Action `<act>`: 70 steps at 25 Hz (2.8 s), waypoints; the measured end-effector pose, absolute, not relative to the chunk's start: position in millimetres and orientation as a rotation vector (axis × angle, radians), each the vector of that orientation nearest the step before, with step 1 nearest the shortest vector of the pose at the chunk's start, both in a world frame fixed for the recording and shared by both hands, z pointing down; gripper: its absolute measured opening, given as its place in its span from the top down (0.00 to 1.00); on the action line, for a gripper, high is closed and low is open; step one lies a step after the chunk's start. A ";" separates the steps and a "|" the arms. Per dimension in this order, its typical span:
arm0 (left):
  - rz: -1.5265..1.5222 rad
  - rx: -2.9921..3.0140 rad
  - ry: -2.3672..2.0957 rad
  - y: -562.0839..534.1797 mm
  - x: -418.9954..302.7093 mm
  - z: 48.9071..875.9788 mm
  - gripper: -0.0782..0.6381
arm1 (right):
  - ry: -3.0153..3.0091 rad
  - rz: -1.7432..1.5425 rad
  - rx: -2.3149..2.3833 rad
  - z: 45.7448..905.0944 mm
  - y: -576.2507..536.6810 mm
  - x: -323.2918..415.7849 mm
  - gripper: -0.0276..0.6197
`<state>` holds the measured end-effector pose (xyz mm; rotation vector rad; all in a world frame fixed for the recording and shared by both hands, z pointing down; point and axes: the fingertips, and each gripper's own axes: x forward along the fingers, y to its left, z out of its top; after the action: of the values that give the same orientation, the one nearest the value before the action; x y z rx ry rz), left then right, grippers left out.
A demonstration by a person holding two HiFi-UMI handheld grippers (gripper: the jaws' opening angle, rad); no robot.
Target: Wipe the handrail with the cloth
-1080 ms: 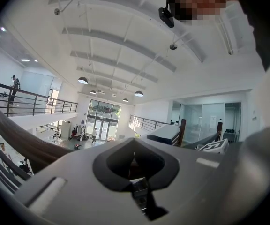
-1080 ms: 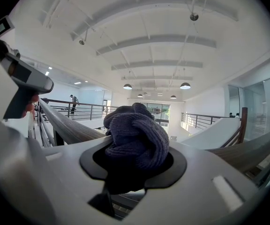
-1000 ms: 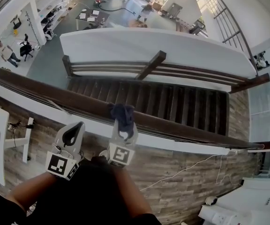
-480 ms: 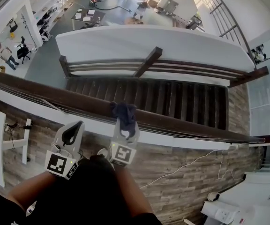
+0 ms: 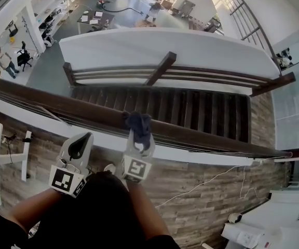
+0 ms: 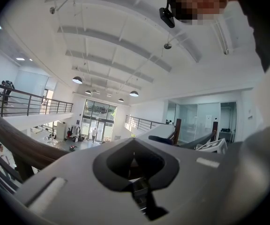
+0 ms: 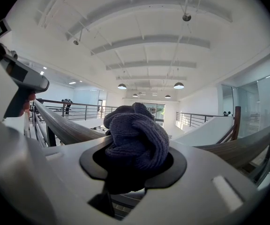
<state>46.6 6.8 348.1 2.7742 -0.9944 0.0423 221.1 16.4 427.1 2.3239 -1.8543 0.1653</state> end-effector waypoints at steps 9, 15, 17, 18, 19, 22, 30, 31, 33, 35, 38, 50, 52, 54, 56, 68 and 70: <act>0.003 2.769 -1.006 18.4 64.6 345.9 0.89 | -1.862 0.149 2.309 425.8 25.1 241.1 0.71; -0.010 2.778 -1.010 28.1 77.1 344.7 0.89 | -1.846 0.130 2.317 426.5 34.7 258.5 0.71; -0.011 2.773 -1.013 30.1 79.2 345.6 0.89 | -1.841 0.126 2.317 426.1 37.1 262.6 0.71; -0.011 2.772 -1.013 31.2 80.3 346.1 0.89 | -1.838 0.124 2.317 425.2 38.1 264.5 0.71; -0.010 2.771 -1.013 32.6 81.4 347.0 0.89 | -1.835 0.122 2.318 424.9 39.4 266.5 0.71; -0.007 2.769 -1.012 37.3 85.3 349.4 0.89 | -1.828 0.130 2.351 426.0 44.2 275.1 0.71; 0.014 2.765 -1.006 45.1 87.6 352.6 0.89 | -1.789 0.138 2.377 427.0 57.0 289.4 0.71; 0.015 2.765 -1.007 46.1 88.1 352.5 0.89 | -1.784 0.143 2.383 428.6 59.1 292.9 0.71; 0.017 2.764 -1.010 47.8 89.2 352.2 0.89 | -1.773 0.144 2.391 427.6 61.9 299.4 0.71; 0.023 2.760 -1.014 49.0 89.4 352.6 0.89 | -1.760 0.143 2.406 425.7 64.0 305.1 0.71; 0.027 2.758 -1.031 49.3 87.0 352.2 0.89 | -1.740 0.156 2.426 427.1 68.4 311.4 0.71; 0.055 2.726 -1.015 57.0 84.5 362.7 0.89 | -1.767 0.054 2.424 408.4 77.0 293.3 0.71; 0.063 2.727 -1.017 56.6 81.7 364.8 0.89 | -1.823 0.067 2.394 410.6 71.7 275.6 0.71; 0.060 2.734 -1.034 55.1 77.7 360.7 0.89 | -1.885 0.085 2.361 411.8 63.7 256.7 0.71; 0.058 2.735 -1.065 53.0 70.1 355.8 0.89 | -1.961 0.088 2.324 409.5 53.5 234.7 0.71; 0.062 2.572 -1.378 18.8 -50.6 355.3 0.89 | -2.305 0.164 1.903 435.6 -13.9 59.9 0.71; 0.061 2.566 -1.404 11.7 -67.2 355.9 0.89 | -2.317 0.174 1.855 446.4 -24.2 36.8 0.71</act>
<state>-67.2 11.7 355.9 2.5659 -1.4043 0.0606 36.8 -24.2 446.4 1.8547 -2.3168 0.1742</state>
